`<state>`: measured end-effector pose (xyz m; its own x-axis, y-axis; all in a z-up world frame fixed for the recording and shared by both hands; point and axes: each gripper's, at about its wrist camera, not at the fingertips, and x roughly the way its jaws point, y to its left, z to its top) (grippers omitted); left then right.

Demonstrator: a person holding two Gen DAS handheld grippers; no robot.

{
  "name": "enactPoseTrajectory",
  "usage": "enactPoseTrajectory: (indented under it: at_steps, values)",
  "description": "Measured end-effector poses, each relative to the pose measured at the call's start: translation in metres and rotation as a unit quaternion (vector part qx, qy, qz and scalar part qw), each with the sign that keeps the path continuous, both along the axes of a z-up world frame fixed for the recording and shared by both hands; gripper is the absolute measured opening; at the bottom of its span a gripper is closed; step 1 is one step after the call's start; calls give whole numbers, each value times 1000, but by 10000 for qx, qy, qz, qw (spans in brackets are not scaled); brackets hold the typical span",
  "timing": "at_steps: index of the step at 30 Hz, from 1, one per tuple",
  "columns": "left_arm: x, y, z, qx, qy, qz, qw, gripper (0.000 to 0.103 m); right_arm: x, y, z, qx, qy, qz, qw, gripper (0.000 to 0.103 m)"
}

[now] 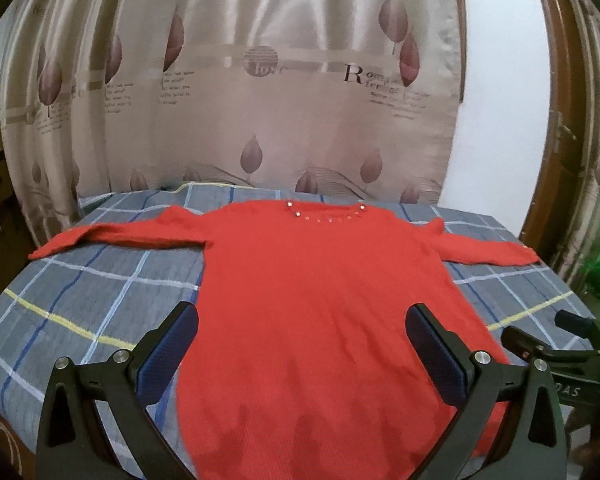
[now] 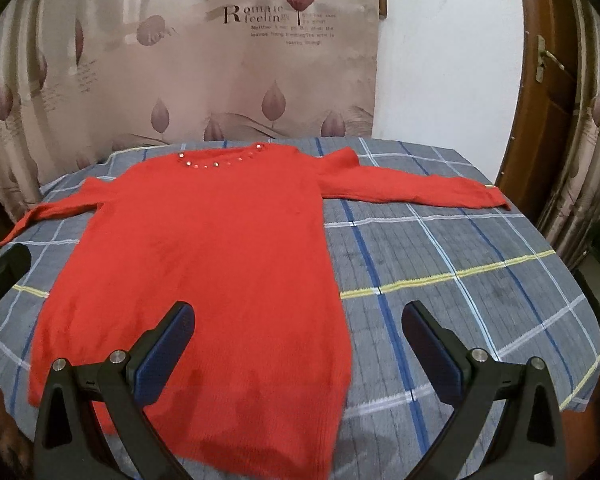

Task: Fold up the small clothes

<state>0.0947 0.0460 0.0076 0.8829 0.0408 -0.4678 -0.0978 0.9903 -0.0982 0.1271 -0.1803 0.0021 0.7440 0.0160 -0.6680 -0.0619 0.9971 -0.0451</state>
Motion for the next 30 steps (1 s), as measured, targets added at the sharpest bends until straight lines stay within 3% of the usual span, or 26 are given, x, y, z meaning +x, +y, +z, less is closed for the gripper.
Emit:
enactPoseTrajectory:
  at_steps: [20,26,28,30]
  values:
    - [93,26,-32,45,355,453,9983,103,94,9,-12,-172,169,104,9997,103]
    - [104,29,-44,121,241,533,9982,103,127,-9,-23,104,387,297,9988,82]
    - [108,29,-48,82,327,494,9982,103,138,-24,-27,345,526,295,9976,67]
    - [112,30,-50,26,409,447,9982,103,154,-48,-33,796,766,250,9936,64]
